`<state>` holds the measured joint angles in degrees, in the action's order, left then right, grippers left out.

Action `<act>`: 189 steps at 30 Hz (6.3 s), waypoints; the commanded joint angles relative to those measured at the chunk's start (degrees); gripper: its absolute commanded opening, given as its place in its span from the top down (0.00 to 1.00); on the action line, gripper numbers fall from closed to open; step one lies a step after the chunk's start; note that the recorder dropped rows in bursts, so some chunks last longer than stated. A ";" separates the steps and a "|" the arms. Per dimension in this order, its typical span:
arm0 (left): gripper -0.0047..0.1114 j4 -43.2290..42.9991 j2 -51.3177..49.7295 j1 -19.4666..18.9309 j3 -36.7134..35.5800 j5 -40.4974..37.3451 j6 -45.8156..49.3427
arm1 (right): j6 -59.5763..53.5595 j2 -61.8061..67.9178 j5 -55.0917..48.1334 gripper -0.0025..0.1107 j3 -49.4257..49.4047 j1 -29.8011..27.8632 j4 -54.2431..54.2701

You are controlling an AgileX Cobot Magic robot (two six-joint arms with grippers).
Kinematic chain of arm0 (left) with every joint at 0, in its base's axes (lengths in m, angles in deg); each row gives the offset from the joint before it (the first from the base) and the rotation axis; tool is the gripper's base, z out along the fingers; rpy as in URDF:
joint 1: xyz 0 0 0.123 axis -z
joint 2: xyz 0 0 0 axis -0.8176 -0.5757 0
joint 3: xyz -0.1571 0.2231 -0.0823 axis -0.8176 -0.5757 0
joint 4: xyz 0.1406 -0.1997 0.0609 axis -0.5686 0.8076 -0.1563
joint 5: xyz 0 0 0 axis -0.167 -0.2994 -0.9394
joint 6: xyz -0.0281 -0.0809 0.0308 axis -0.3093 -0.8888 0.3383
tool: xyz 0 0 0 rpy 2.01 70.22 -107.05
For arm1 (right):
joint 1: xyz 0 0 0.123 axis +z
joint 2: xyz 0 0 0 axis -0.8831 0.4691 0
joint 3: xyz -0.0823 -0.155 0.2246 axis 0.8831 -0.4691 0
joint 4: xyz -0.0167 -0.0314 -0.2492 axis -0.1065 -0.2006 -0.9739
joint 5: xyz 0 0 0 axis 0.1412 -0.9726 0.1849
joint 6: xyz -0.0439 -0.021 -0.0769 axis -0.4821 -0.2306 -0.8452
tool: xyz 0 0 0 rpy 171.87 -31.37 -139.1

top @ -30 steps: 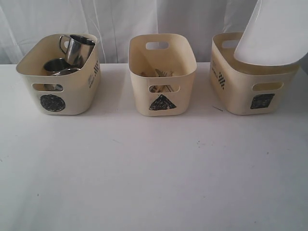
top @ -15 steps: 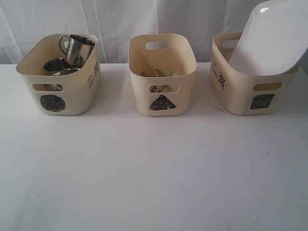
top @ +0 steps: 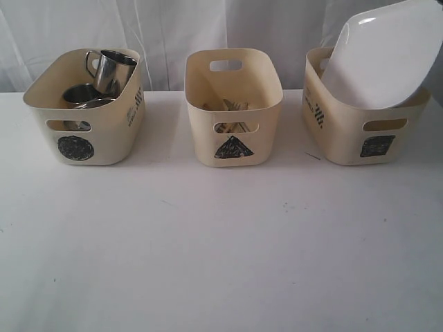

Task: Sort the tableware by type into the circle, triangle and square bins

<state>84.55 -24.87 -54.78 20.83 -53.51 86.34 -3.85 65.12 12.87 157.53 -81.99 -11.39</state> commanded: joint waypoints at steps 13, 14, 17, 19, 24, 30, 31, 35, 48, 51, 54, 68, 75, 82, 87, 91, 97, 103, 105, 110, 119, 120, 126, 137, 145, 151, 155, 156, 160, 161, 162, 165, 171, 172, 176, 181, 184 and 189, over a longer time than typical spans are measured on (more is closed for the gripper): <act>0.64 0.27 0.30 -0.01 -0.25 0.00 -0.46 | -0.22 -6.92 -0.35 0.67 0.62 0.07 0.90; 0.64 0.27 0.30 -0.01 -0.25 0.00 -0.46 | -0.22 -7.02 -0.97 0.67 0.62 0.07 0.90; 0.64 0.27 0.30 -0.01 -0.25 0.00 -0.46 | -0.22 -7.04 -3.05 0.67 0.62 0.23 0.90; 0.64 0.27 0.30 -0.01 -0.25 0.00 -0.46 | -0.22 -7.28 -3.47 0.67 0.62 0.51 0.90; 0.64 0.27 0.30 -0.01 -0.25 0.00 -0.46 | -0.22 -7.96 -3.81 0.67 0.62 1.10 0.90; 0.64 0.27 0.30 -0.01 -0.25 0.00 -0.46 | -0.22 -9.48 -5.06 0.67 0.62 1.28 0.90; 0.64 0.27 0.30 -0.01 -0.25 0.00 -0.46 | -0.22 -9.93 -5.40 0.67 0.62 1.28 0.90; 0.64 0.27 0.30 -0.01 -0.25 0.00 -0.46 | -0.22 -12.10 -8.35 0.68 0.51 1.28 0.80; 0.64 0.27 0.30 -0.01 -0.25 0.00 -0.46 | -0.22 -26.64 -12.10 0.69 -7.93 1.28 0.80; 0.64 0.27 0.30 -0.01 -0.25 0.00 -0.46 | -0.22 -31.08 -11.96 0.69 -11.62 1.28 0.80; 0.64 0.27 0.30 -0.01 -0.25 0.00 -0.46 | -0.22 -35.46 -12.07 0.69 -14.92 1.28 0.80; 0.64 0.27 0.30 -0.01 -0.25 0.00 -0.46 | 0.04 -58.83 -13.20 0.69 -33.16 1.28 1.00; 0.64 0.27 0.30 -0.01 -0.25 0.00 -0.46 | 0.04 -72.95 -17.04 0.69 -43.94 1.28 2.09; 0.64 0.27 0.30 -0.01 -0.25 0.00 -0.46 | 4.15 -88.21 -21.58 0.69 -52.86 1.28 3.29; 0.64 0.27 0.30 -0.01 -0.25 0.00 -0.46 | 4.58 -98.00 -25.44 0.69 -57.34 1.28 3.29; 0.64 0.27 0.30 -0.01 -0.25 0.00 -0.46 | 6.46 -104.97 -30.02 0.79 -60.50 1.28 2.57; 0.64 0.27 0.30 -0.01 -0.25 0.00 -0.46 | 12.10 -109.33 -38.11 0.96 -63.33 1.28 -3.43; 0.64 0.27 0.30 -0.01 -0.25 0.00 -0.46 | 14.36 -109.33 -40.44 0.98 -64.84 1.28 -5.43; 0.64 0.27 0.30 -0.01 -0.25 0.00 -0.46 | 15.88 -109.33 -40.46 0.98 -64.97 1.28 -5.13; 0.64 0.27 0.30 -0.01 -0.25 0.00 -0.46 | 22.30 -109.33 -41.20 0.98 -64.97 1.28 -5.38; 0.64 0.27 0.30 -0.01 -0.25 0.00 -0.46 | 22.30 -109.33 -37.37 0.98 -64.97 1.28 -6.50; 0.64 0.27 0.30 -0.01 -0.25 0.00 -0.46 | 22.30 -109.33 -36.35 0.98 -64.97 1.28 -6.63; 0.64 0.27 0.30 -0.01 -0.25 0.00 -0.46 | 22.30 -109.33 -25.00 0.98 -64.97 1.28 -7.06; 0.64 0.27 0.30 -0.01 -0.25 0.00 -0.46 | 42.46 -109.33 -13.24 0.98 -80.35 4.18 -34.42; 0.64 0.27 0.30 -0.01 -0.25 0.00 -0.46 | 38.58 -109.33 8.70 0.98 -92.27 4.53 -41.05; 0.64 0.27 0.30 -0.01 -0.25 0.00 -0.46 | 37.79 -109.33 5.04 0.98 -93.63 4.53 -41.19; 0.64 0.27 0.30 -0.01 -0.25 0.00 -0.46 | 37.14 -109.33 3.81 0.98 -93.63 4.53 -41.19; 0.64 0.27 0.30 -0.01 -0.25 0.00 -0.46 | 37.14 -109.33 3.81 0.98 -93.63 4.53 -41.19; 0.64 0.27 0.30 -0.01 -0.25 0.00 -0.46 | 37.14 -109.33 3.32 0.98 -93.63 4.53 -41.19; 0.64 0.27 0.30 -0.01 -0.25 0.00 -0.46 | 37.14 -109.33 2.30 0.98 -93.63 4.53 -41.19; 0.64 0.27 0.30 -0.01 -0.25 0.00 -0.46 | 37.14 -109.33 1.44 0.98 -93.63 4.53 -41.19; 0.64 0.27 0.30 -0.01 -0.25 0.00 -0.46 | 37.14 -109.33 -2.04 0.98 -93.63 4.53 -41.19; 0.64 0.27 0.30 -0.01 -0.25 0.00 -0.46 | 37.14 -109.33 -4.01 0.98 -93.63 4.66 -38.81; 0.64 0.27 0.30 -0.01 -0.25 0.00 -0.46 | 37.14 -109.33 -4.01 0.98 -93.63 4.79 -38.58; 0.64 0.27 0.30 -0.01 -0.25 0.00 -0.46 | 37.14 -109.33 -4.01 0.98 -93.63 6.20 -38.58; 0.64 0.27 0.30 -0.01 -0.25 0.00 -0.46 | 37.14 -109.33 -4.01 0.98 -93.63 6.93 -38.58; 0.64 0.27 0.30 -0.01 -0.25 0.00 -0.46 | 37.14 -109.33 -4.01 0.98 -93.63 6.92 -38.47; 0.64 0.27 0.30 -0.01 -0.25 0.00 -0.46 | 37.14 -109.33 -4.61 0.98 -93.63 6.92 -38.33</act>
<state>84.55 -24.87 -54.78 20.83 -53.51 86.34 33.90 -43.96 8.36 64.22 -75.27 -50.12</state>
